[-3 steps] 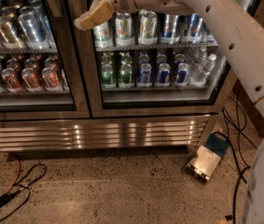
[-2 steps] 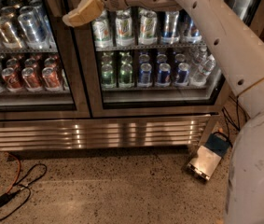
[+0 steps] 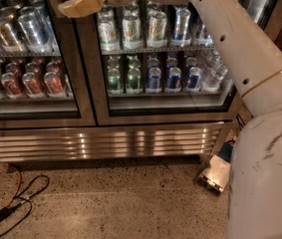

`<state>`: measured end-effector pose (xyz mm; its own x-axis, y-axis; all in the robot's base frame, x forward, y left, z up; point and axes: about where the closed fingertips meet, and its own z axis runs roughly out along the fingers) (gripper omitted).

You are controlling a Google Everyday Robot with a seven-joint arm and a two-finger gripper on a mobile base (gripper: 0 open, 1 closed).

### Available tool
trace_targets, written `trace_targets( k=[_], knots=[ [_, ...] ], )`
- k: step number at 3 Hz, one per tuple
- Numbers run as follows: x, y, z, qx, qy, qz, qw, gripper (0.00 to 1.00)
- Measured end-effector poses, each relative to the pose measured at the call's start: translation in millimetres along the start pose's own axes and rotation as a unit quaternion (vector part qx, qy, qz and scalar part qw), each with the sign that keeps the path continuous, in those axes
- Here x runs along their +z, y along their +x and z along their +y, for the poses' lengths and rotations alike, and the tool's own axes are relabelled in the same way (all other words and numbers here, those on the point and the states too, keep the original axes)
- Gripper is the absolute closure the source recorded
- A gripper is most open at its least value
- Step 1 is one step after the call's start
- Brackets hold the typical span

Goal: Open right fridge door

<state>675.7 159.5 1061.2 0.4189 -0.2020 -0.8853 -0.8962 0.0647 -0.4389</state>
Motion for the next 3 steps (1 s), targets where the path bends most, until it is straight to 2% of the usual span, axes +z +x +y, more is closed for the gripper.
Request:
trace_targets(
  k=[1,3],
  knots=[
    [-2.7,2.0,-3.0,0.0,0.0,0.0,1.0,0.38],
    [-4.4,10.7,-5.5,0.009,-0.006,0.002,0.9999,0.33]
  ],
)
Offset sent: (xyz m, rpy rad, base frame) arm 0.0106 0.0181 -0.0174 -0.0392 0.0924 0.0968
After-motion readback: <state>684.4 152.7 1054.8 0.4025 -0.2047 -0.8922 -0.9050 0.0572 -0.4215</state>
